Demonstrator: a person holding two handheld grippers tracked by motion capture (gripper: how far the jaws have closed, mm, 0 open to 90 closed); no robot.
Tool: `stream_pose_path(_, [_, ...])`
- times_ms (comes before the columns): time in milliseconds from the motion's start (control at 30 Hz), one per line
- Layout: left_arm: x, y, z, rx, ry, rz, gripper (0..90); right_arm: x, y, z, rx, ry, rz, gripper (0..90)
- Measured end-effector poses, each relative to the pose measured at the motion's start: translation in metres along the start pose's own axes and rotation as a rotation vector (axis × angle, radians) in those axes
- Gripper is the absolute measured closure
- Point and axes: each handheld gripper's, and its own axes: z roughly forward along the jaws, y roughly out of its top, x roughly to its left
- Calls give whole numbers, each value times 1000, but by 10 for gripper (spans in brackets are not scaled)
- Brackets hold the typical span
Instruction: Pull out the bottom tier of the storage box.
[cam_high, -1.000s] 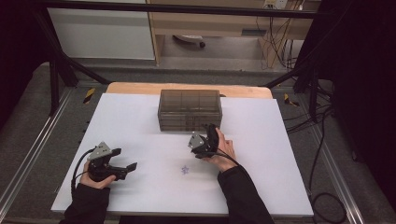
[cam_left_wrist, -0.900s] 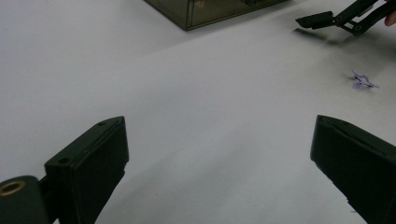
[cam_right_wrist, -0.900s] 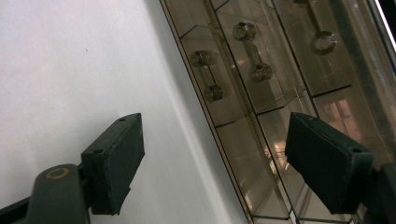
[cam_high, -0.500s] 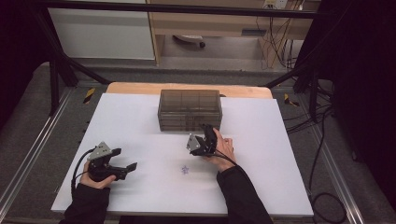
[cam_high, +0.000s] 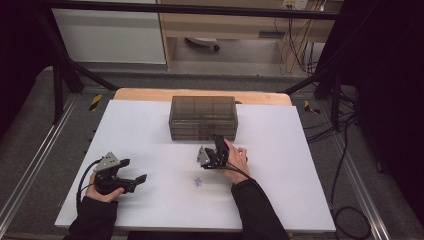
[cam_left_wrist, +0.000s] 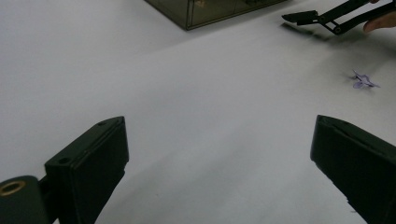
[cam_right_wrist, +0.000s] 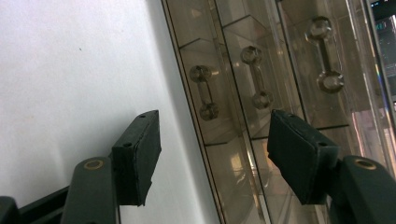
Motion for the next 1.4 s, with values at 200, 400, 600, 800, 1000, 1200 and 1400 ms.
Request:
stream_pose_path(200, [0,0,0,0,0,0,36,3,2,3,0,-26,-24,387])
stream_pose_path(400, [0,0,0,0,0,1,36,7,2,6,7,-50,-56,412])
stream_pose_path(600, [0,0,0,0,0,1,36,10,1,9,6,-70,-76,449])
stream_pose_path(800, [0,0,0,0,0,1,36,14,2,12,1,-99,-105,505])
stream_pose_path(1000, [0,0,0,1,2,0,36,17,3,14,-1,-121,-122,541])
stream_pose_path(1200, [0,0,0,0,0,2,36,22,3,18,8,-155,-162,574])
stream_pose_path(1400, [0,0,0,1,1,4,36,23,1,22,21,-171,-186,609])
